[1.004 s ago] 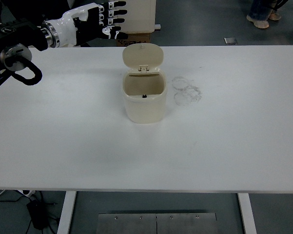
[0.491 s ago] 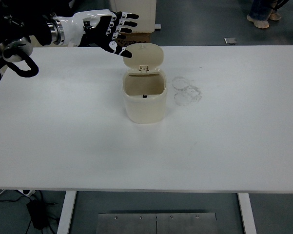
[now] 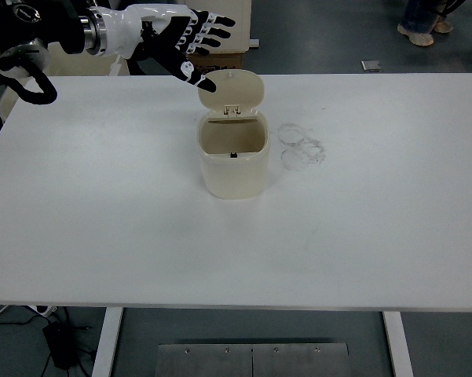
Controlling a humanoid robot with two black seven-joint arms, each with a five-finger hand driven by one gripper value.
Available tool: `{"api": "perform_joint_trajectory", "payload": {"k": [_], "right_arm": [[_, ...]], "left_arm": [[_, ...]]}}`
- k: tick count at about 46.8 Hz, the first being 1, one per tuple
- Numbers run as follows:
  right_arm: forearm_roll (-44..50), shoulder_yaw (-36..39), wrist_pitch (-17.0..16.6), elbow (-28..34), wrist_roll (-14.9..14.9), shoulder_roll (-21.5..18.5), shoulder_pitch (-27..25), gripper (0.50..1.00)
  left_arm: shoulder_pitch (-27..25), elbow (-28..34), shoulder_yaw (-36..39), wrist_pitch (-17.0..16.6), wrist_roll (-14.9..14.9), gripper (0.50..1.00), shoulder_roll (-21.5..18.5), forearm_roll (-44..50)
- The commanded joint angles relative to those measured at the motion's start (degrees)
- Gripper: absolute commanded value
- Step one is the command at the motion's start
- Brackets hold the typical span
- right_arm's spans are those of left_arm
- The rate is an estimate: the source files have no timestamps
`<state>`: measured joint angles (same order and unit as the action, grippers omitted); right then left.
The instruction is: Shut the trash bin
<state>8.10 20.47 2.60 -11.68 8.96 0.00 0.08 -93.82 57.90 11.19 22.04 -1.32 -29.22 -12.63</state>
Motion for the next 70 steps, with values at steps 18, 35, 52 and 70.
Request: {"api": "perform_joint_trajectory", "payload": {"k": [18, 35, 52, 70], "right_arm": [[0.0, 0.0, 0.0, 0.0, 0.0, 0.0, 0.0, 0.993], [0.0, -0.1, -0.1, 0.0, 0.0, 0.0, 0.0, 0.993], [0.0, 0.0, 0.0, 0.0, 0.0, 0.0, 0.0, 0.993], [0.0, 0.0, 0.0, 0.0, 0.0, 0.0, 0.0, 0.993]], "left_arm": [[-0.1, 0.9, 2.7, 0.2, 0.0, 1.000, 2.2, -8.9], [-0.7, 5.5, 4.3, 0.5, 0.0, 1.000, 1.8, -10.0], [-1.1, 9.0, 5.6, 2.0, 0.0, 1.000, 1.8, -11.7], [-1.2, 10.3, 7.4, 2.1, 0.0, 1.000, 1.7, -14.2]]}}
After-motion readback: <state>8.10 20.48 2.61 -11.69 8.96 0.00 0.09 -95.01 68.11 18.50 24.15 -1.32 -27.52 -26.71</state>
